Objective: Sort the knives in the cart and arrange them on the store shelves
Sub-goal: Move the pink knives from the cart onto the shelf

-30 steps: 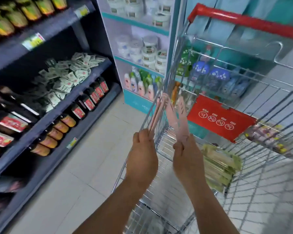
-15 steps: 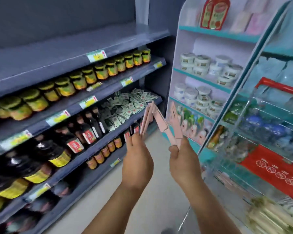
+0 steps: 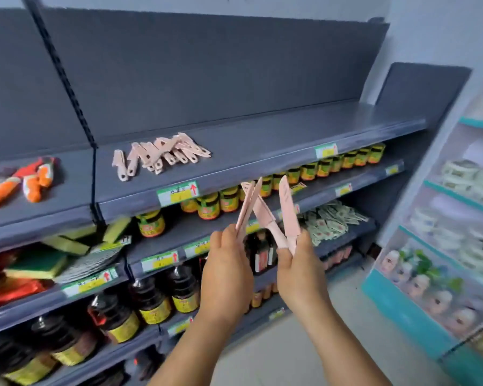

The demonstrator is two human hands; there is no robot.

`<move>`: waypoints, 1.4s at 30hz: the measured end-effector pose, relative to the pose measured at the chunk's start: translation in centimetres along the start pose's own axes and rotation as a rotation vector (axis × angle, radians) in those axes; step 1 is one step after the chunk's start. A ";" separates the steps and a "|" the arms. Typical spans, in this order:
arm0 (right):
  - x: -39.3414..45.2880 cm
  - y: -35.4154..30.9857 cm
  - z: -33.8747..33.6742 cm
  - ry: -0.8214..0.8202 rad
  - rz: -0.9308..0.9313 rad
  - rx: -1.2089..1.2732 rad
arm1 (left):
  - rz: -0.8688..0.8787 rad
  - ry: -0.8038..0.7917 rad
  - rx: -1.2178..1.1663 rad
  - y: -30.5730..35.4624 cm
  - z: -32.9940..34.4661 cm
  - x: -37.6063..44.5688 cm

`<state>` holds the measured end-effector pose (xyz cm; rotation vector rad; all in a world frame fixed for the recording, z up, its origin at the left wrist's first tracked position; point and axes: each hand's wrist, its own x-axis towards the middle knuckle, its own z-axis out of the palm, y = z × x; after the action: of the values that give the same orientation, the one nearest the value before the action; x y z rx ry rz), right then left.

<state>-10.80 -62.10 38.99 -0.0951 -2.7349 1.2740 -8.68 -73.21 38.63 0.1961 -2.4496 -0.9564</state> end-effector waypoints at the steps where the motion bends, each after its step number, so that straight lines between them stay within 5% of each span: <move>1: 0.4 -1.2 0.9 -0.016 -0.027 -0.007 | -0.006 0.024 0.004 -0.7 -1.0 0.8; 16: 14.3 -15.2 8.9 -0.151 -0.320 -0.151 | -0.182 0.131 0.272 -6.8 -7.7 17.5; 25: 26.7 -19.2 13.5 -0.199 -0.403 -0.386 | -0.252 -0.007 0.683 -8.3 -5.4 29.7; 30: 30.1 -19.4 16.2 -0.253 -0.461 -0.563 | -0.173 -0.284 0.995 -10.1 -2.7 32.9; 38: 31.3 -18.8 17.6 -0.485 -0.479 -0.713 | -0.413 -0.374 0.609 -11.1 -1.6 33.5; 42: 31.2 -18.6 17.8 -0.512 -0.439 -0.639 | -0.411 -0.345 0.605 -11.3 -1.3 33.6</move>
<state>-44.21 -84.20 44.53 0.8273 -3.1994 0.3096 -37.60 -92.61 45.29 0.8258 -3.0343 -0.3799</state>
